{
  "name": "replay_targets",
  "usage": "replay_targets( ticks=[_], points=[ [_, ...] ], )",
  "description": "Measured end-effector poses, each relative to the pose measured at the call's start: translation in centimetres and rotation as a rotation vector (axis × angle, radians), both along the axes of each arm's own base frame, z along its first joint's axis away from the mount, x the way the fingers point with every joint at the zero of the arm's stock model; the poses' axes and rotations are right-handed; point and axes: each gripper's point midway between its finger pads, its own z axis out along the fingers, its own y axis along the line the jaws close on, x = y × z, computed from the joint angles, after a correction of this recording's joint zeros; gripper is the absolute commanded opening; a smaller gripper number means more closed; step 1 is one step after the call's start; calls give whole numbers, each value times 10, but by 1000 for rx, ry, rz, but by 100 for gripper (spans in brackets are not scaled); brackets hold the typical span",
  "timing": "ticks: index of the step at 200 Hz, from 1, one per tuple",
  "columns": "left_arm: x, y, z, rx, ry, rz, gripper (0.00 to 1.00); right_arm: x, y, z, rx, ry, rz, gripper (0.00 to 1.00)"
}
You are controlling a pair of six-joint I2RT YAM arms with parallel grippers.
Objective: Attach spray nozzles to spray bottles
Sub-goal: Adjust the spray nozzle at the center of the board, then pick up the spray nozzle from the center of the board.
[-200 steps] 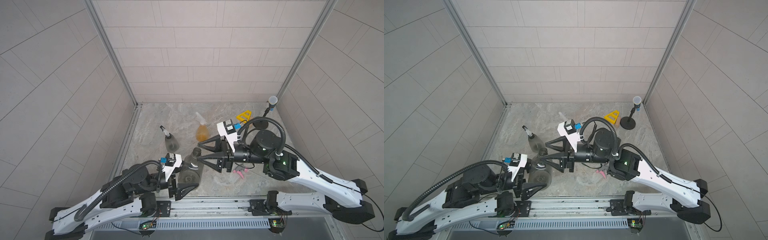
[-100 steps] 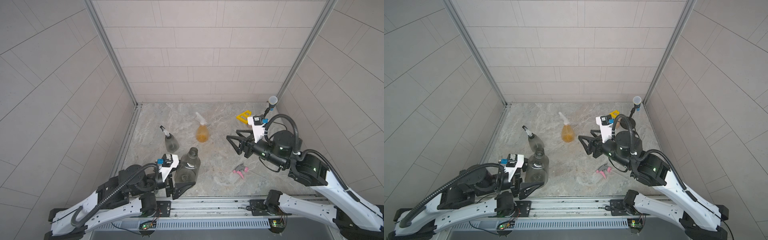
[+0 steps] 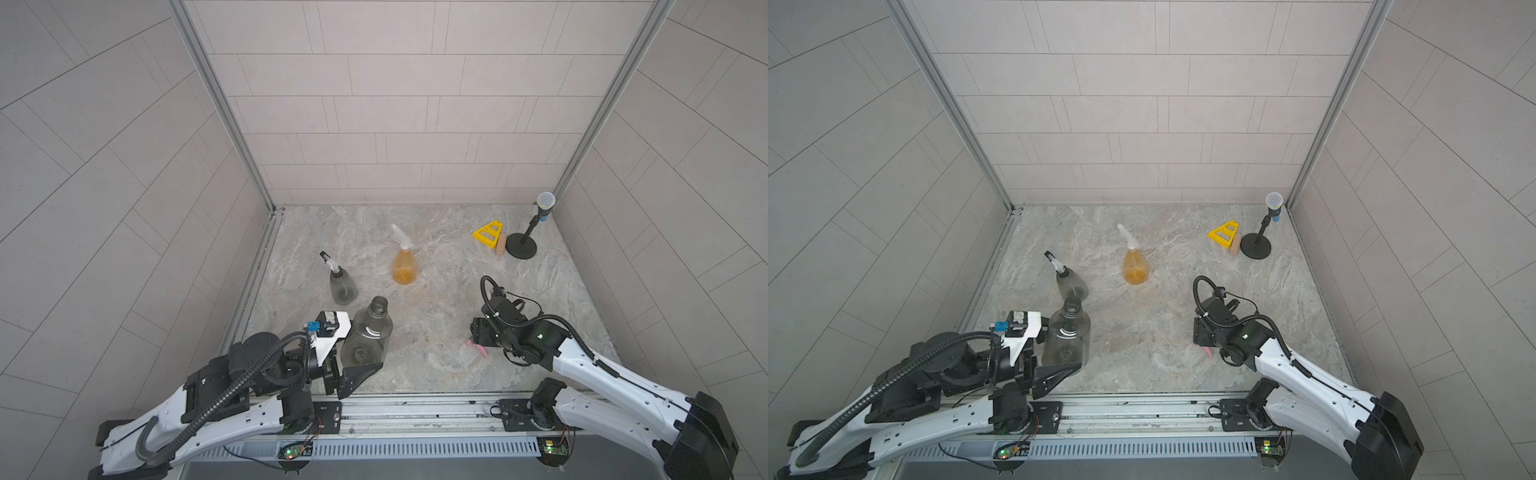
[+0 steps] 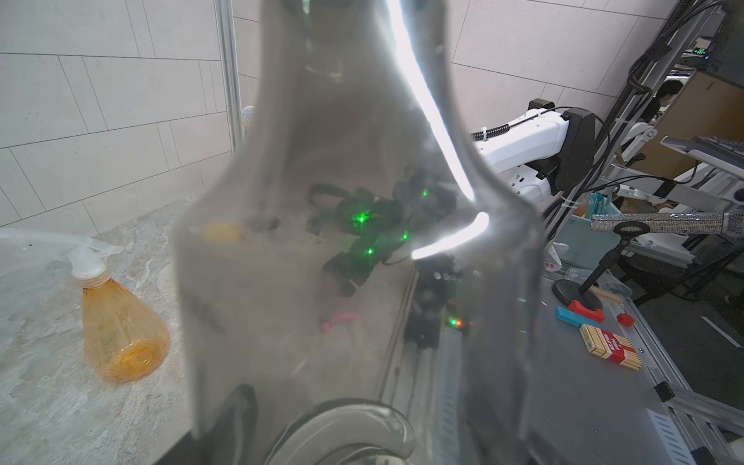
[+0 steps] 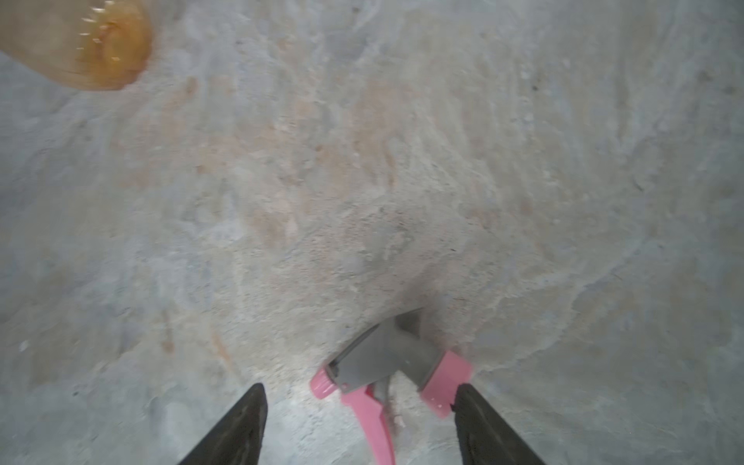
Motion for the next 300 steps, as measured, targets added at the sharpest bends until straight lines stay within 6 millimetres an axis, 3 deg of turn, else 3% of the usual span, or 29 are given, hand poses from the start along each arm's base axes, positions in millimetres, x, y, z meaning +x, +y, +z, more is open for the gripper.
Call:
replay_targets(
  ticks=[32, 60, 86, 125, 149, 193, 247, 300],
  points=[
    [-2, 3, 3, -16, -5, -7, 0, 14, -28, -4, -7, -26, -131, 74],
    [-4, 3, 3, -18, -4, -15, 0, 20, -40, -25, 28, 51, -205, 64],
    [-4, 3, 3, -19, -5, -17, 0, 8, -18, -38, 94, 142, -132, 61],
    [-5, 4, 3, -21, -5, -17, 0, -19, 50, -28, 242, 182, 56, 54],
    [-5, 4, 3, -21, -5, -17, 0, -36, 76, -19, 230, 218, 174, 44],
    [-5, 4, 3, -24, -7, -17, 0, -22, 78, 2, 1, 242, 323, 44],
    [-6, 10, 8, -46, -16, -15, 0, -30, 62, -37, -266, 410, 497, 50],
    [-6, 9, 6, -41, -14, -14, 0, -27, 70, -46, -296, 417, 569, 48]
  ],
)
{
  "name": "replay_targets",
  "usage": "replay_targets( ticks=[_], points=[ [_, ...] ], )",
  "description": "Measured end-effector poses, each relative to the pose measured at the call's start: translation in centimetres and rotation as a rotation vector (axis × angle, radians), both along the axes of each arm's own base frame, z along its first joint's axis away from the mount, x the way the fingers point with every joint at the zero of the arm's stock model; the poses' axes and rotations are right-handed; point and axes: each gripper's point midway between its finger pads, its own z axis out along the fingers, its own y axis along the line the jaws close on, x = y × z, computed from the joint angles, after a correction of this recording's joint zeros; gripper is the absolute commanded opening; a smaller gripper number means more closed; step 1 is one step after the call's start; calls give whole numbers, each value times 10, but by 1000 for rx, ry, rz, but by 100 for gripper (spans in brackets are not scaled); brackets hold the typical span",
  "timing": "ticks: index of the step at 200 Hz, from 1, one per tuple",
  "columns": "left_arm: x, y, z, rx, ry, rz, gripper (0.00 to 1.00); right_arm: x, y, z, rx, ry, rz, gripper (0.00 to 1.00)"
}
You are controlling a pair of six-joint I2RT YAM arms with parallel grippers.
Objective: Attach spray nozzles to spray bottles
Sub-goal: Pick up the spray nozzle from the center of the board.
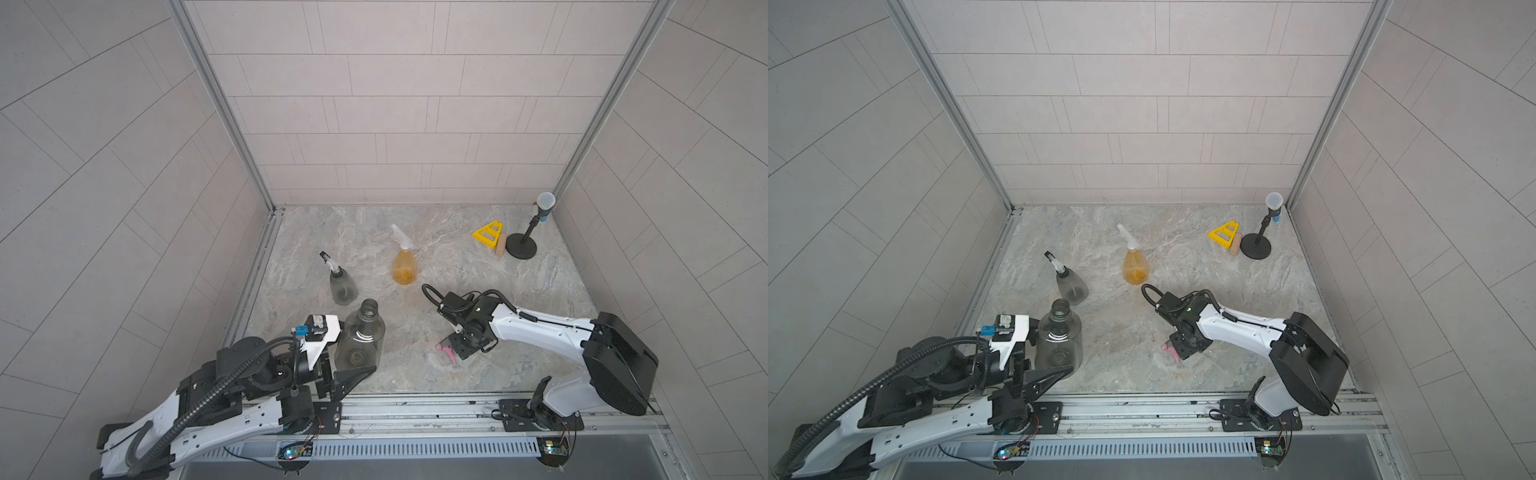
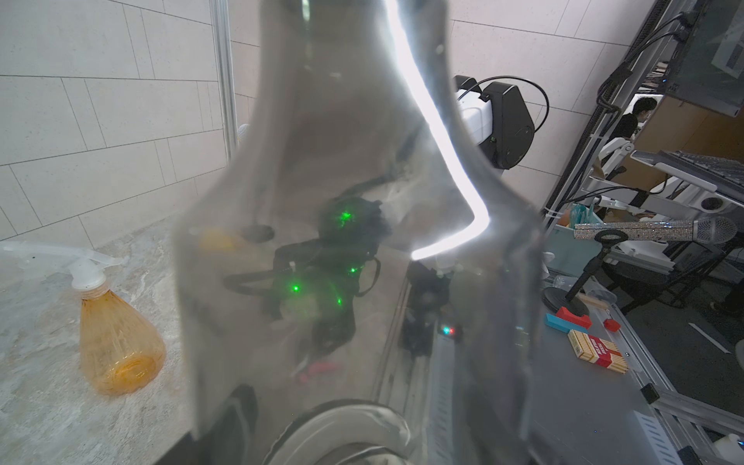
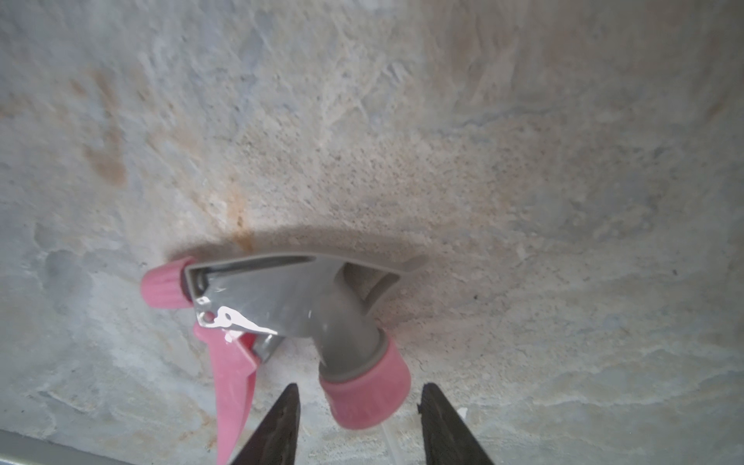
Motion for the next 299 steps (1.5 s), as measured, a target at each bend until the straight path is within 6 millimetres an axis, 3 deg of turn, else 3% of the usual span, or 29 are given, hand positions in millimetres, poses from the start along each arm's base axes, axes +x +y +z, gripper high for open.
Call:
replay_targets(
  ticks=[28, 76, 114, 134, 196, 239, 266, 299],
  points=[
    [0, -1, -1, 4, 2, 0, 0, 1, 1, -14, -32, 31, 17, 46],
    [2, -5, -5, 25, 1, -1, 0, 5, 8, -15, -27, 37, 52, 39],
    [4, -10, -9, 48, 6, -2, 0, 8, 12, -15, -14, 33, 70, 49],
    [4, -13, -12, 62, 11, -4, 0, 10, 13, -15, -7, 31, 72, 49],
    [6, -16, -15, 76, 17, -3, 0, 8, 18, -16, 13, 46, 104, 30],
    [7, -18, -17, 87, 20, 1, 0, 12, 20, -13, 45, 8, 105, 26],
    [10, -19, -19, 97, 18, 11, 0, 14, 19, 9, 97, -73, 104, 25],
    [12, -20, -15, 84, 8, 24, 0, 23, 21, 89, 271, -296, 91, 25]
  ],
)
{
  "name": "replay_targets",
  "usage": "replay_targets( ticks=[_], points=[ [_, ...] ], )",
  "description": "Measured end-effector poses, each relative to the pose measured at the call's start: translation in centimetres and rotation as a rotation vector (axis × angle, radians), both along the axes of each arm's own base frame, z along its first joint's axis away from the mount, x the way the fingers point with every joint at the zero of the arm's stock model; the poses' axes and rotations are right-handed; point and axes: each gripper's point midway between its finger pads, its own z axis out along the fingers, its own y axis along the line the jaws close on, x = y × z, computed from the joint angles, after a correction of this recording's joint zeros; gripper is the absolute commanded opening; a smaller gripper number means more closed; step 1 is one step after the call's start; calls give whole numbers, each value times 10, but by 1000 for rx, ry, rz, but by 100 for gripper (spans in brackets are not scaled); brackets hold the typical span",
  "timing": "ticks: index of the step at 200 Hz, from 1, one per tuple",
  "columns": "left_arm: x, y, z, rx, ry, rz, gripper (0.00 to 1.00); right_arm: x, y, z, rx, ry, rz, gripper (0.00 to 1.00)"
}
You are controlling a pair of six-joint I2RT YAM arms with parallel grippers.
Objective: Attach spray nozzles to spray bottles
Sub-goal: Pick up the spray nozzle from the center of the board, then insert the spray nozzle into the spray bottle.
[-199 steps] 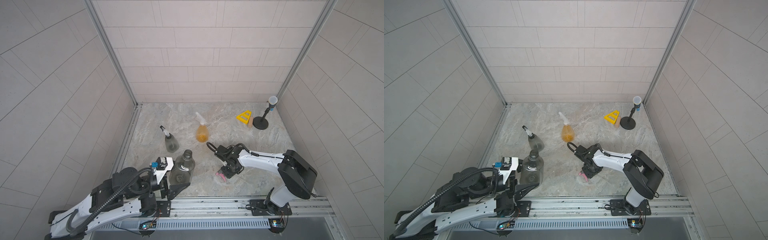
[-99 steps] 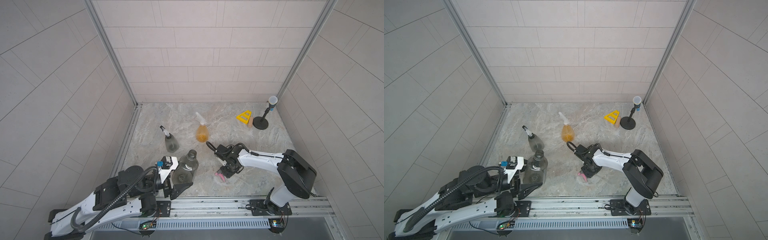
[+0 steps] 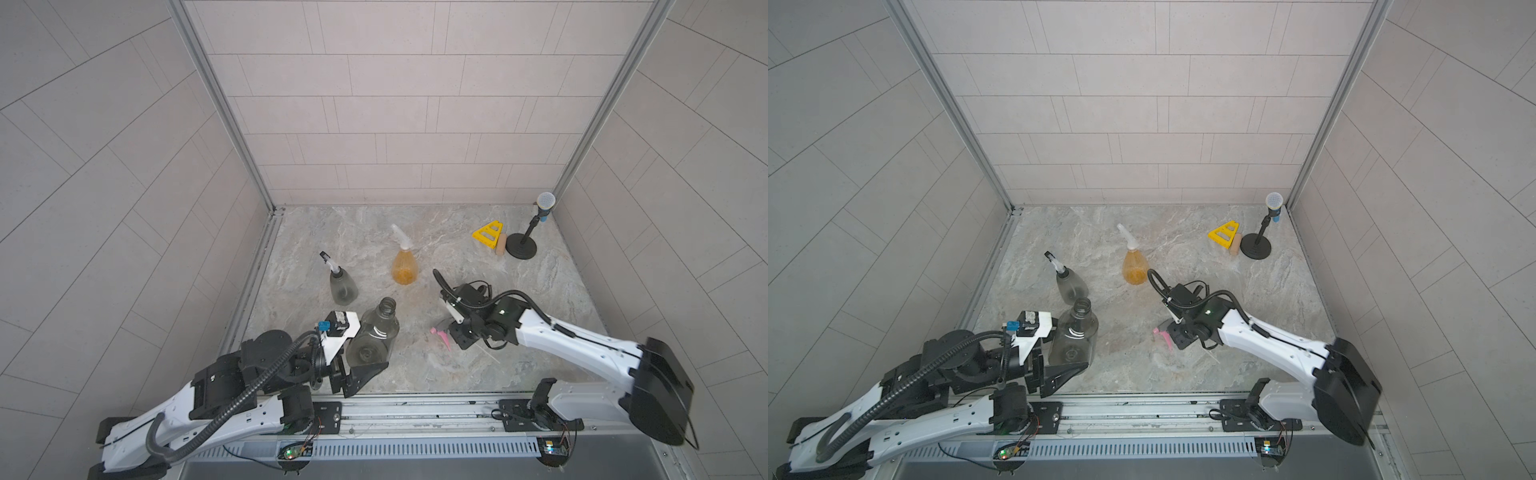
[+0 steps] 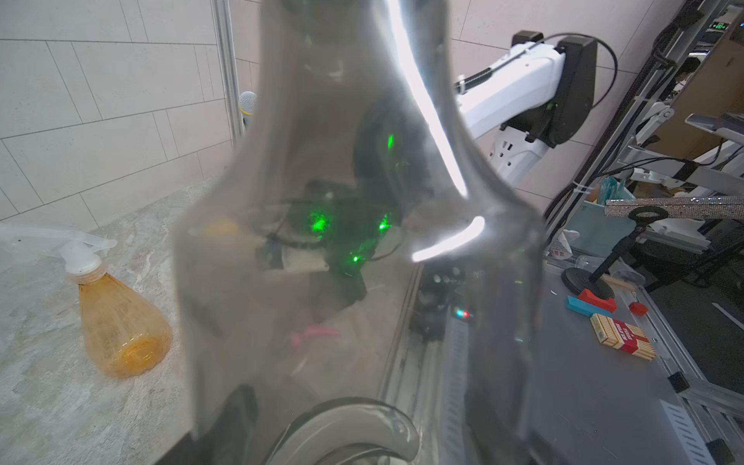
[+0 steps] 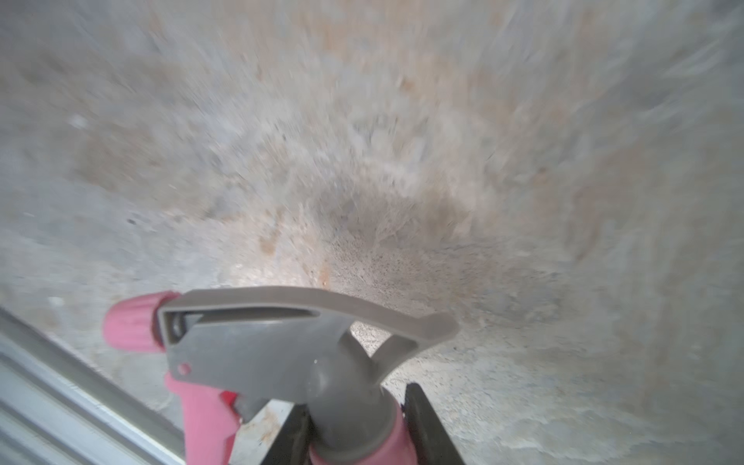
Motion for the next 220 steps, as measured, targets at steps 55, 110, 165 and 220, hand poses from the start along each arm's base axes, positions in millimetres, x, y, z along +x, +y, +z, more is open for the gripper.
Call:
replay_targets(
  ticks=[55, 110, 165, 220],
  points=[
    [6, -14, 5, -4, -28, 0, 0, 6, 9, 213, 453, -410, -7, 26],
    [5, -19, 24, -112, -85, -19, 0, -21, 54, 395, 1014, -596, 177, 26],
    [1, -22, 34, -158, -100, -44, 0, -50, 96, 476, 1359, -574, 377, 26],
    [-2, -24, 36, -170, -112, -66, 0, -98, 121, 510, 1512, -506, 564, 26]
  ],
)
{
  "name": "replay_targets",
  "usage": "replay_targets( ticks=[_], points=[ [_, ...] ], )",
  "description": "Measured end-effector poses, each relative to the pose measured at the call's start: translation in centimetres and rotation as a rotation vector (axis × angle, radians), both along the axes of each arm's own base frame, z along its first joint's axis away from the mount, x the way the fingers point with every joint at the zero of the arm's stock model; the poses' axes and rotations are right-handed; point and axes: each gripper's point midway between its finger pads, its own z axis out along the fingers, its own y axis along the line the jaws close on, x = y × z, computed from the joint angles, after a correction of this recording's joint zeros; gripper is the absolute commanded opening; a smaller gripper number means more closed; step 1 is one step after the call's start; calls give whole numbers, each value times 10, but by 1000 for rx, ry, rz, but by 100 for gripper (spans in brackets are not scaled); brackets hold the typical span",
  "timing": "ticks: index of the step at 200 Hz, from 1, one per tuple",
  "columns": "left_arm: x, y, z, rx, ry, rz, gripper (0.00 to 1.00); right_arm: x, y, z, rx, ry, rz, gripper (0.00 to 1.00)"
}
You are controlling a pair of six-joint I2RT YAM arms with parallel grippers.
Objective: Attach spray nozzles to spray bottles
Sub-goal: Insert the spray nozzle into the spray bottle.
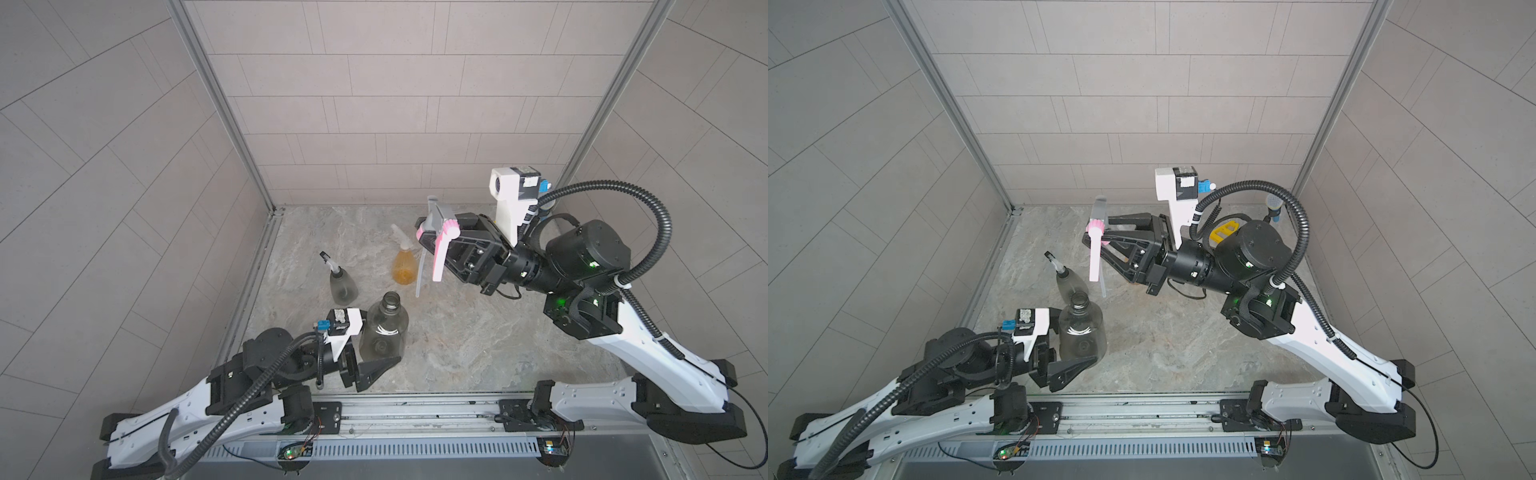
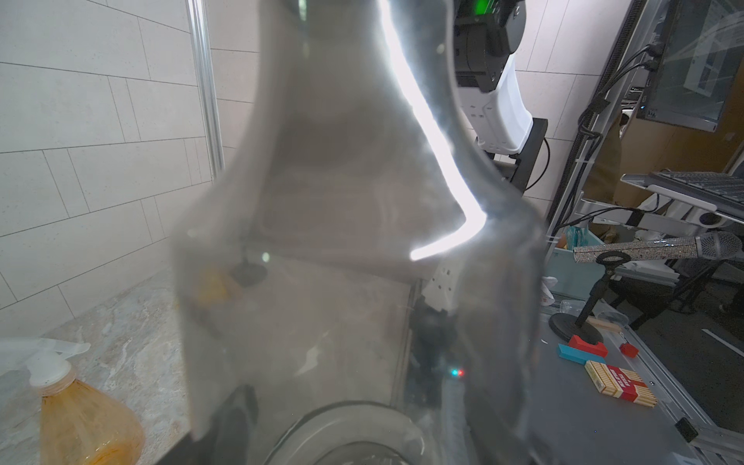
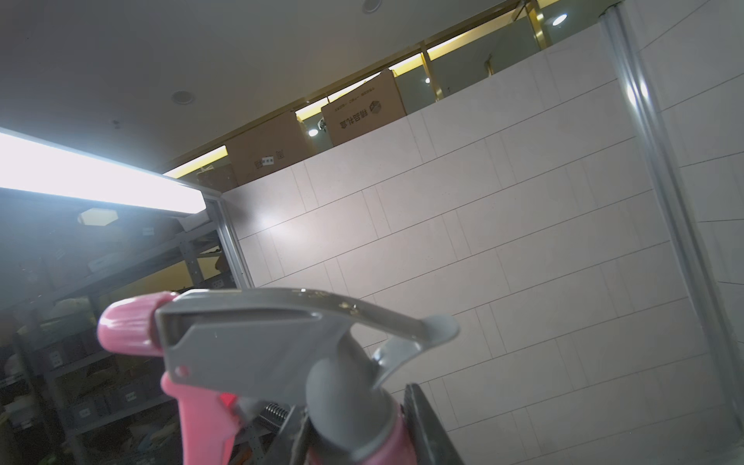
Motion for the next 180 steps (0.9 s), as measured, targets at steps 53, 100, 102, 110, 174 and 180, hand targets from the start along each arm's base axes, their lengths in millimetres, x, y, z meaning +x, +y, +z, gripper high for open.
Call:
replay_targets(
  ticks=[53, 100, 102, 110, 174, 180],
  points=[
    [-4, -2, 0, 0, -7, -26, 0, -15, 17, 13, 21, -41, 63, 25],
    [-8, -2, 1, -5, -13, -45, 0, -5, 42, -3, -27, -30, 64, 24],
    [-8, -2, 1, -5, -13, -45, 0, -4, 42, -3, -29, -29, 64, 24],
    [-8, -1, 1, -7, -13, -48, 0, -3, 46, -6, -37, -25, 65, 24],
    [-6, 5, 6, -27, -19, -23, 0, -7, 53, -24, -61, -21, 101, 24],
    [-5, 5, 6, -28, -19, -17, 0, -8, 54, -27, -64, -20, 107, 24]
  ],
)
